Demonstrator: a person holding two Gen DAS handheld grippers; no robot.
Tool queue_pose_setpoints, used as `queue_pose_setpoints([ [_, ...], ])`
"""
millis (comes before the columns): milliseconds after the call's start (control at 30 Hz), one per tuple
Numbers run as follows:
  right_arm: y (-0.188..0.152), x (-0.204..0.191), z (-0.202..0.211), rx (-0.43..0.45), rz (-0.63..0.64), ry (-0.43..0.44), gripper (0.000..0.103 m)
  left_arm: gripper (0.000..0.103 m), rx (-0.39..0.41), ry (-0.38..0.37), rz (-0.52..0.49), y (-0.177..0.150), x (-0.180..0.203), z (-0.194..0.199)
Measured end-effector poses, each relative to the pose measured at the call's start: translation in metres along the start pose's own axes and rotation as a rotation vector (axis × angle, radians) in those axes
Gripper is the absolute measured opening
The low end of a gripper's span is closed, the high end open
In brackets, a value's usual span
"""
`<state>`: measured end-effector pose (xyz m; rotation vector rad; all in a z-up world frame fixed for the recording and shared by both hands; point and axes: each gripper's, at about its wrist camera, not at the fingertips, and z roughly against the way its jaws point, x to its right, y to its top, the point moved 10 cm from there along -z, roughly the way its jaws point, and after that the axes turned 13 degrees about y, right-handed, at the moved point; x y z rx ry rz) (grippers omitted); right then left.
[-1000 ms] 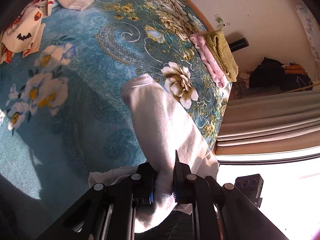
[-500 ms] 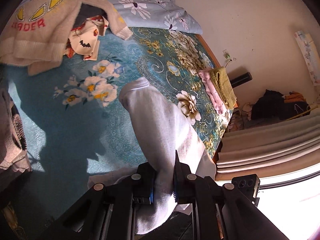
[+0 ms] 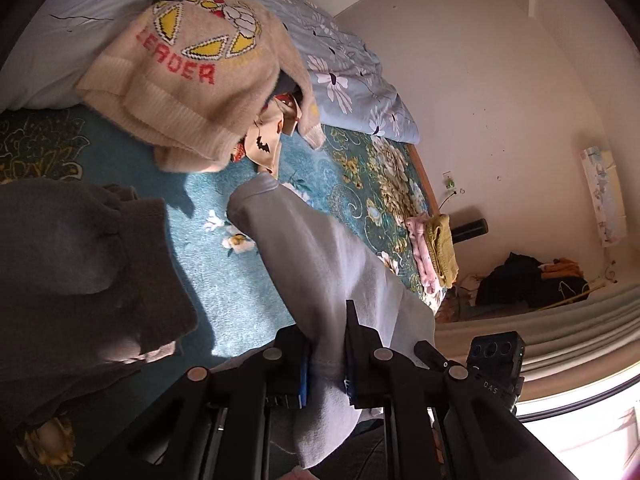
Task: Fold clothes
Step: 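Carry the folded shirt with both grippers onto the stack of folded clothes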
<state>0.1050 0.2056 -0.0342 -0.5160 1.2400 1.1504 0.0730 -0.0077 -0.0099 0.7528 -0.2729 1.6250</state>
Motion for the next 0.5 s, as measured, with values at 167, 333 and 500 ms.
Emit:
queue_pose_setpoints([
  [167, -0.007, -0.031, -0.056, -0.120, 0.049, -0.017, 0.007, 0.015, 0.072, -0.029, 0.085, 0.007, -0.047, 0.042],
  [333, -0.016, -0.067, -0.110, -0.228, 0.102, 0.001, 0.007, 0.015, 0.154, -0.012, 0.157, 0.006, -0.093, 0.089],
  [500, -0.025, -0.080, -0.157, -0.318, 0.150, -0.034, 0.007, 0.015, 0.237, 0.032, 0.223, 0.007, -0.140, 0.125],
])
